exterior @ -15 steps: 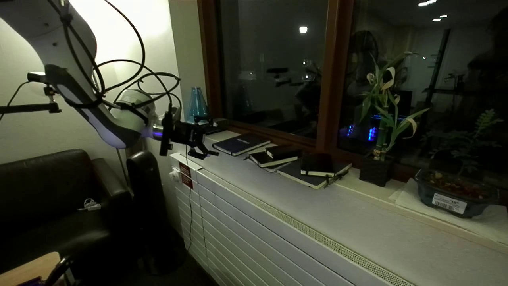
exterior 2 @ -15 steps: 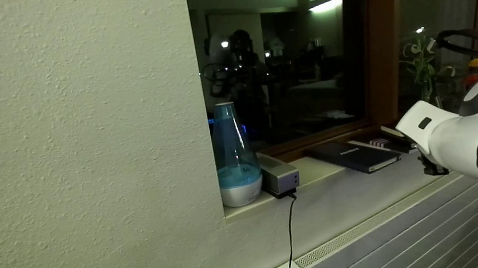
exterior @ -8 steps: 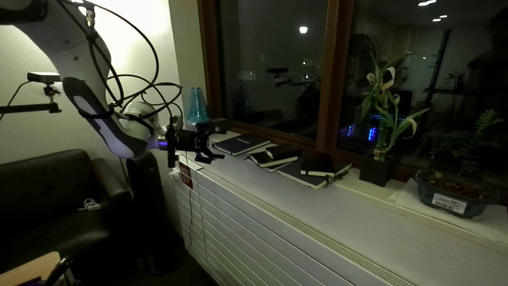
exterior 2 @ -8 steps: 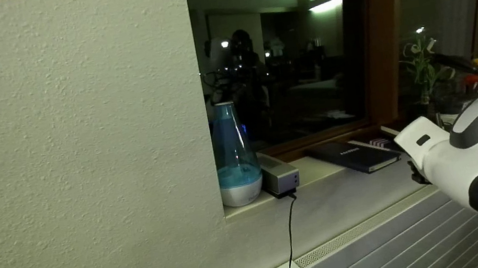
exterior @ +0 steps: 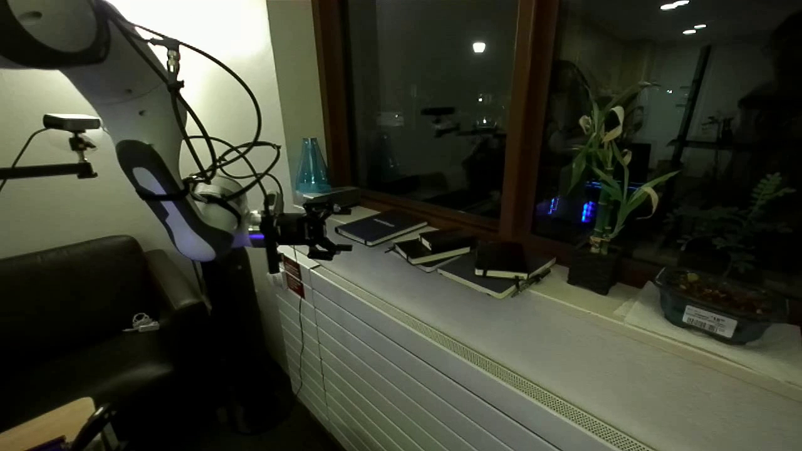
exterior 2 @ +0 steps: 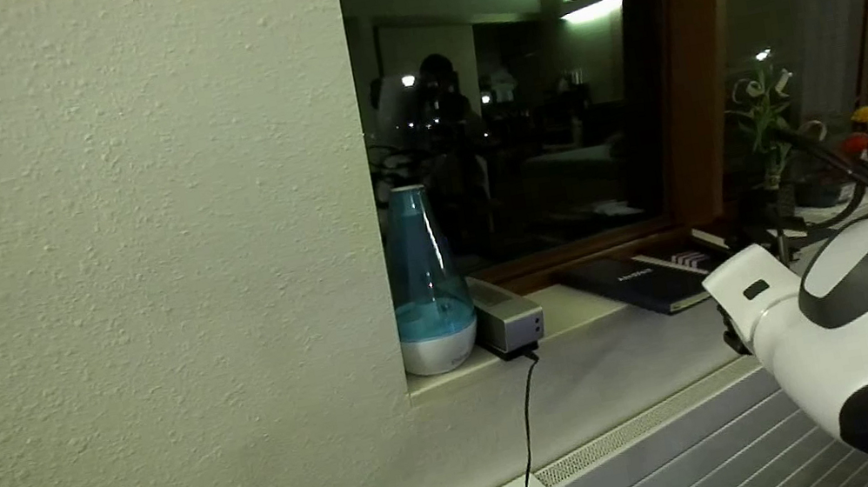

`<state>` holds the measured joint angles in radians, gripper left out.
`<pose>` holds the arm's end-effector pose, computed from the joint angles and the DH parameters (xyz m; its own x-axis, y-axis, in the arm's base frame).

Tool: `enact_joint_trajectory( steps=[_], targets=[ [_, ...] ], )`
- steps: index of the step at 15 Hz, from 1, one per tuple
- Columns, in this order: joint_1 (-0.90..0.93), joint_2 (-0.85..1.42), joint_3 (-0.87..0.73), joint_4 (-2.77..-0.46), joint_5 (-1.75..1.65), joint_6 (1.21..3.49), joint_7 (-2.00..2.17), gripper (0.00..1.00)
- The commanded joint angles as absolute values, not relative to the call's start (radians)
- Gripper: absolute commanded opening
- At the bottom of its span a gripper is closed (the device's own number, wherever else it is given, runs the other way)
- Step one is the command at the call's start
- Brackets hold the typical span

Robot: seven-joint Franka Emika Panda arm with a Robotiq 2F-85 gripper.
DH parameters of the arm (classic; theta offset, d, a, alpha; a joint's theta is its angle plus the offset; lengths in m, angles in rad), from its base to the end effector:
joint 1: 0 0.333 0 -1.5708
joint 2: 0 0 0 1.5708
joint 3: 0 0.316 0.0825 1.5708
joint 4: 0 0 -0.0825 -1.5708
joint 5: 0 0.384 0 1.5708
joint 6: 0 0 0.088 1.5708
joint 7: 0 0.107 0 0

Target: Put the left book on the right book

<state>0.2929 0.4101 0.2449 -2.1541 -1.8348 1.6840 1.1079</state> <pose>0.5255 0.2023 0.2410 0.6944 0.7078 0.1298 -0.0598 -0.1230 0.9906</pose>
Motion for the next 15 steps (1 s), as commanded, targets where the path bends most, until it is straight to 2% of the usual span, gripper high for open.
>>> enact_joint_trajectory(
  steps=[1,15],
  targets=[
    [0.288,0.435,0.247,-2.122,-1.874,1.642,1.136,1.00],
    [0.262,0.457,0.226,-2.079,-1.875,1.662,1.104,1.00]
  ],
)
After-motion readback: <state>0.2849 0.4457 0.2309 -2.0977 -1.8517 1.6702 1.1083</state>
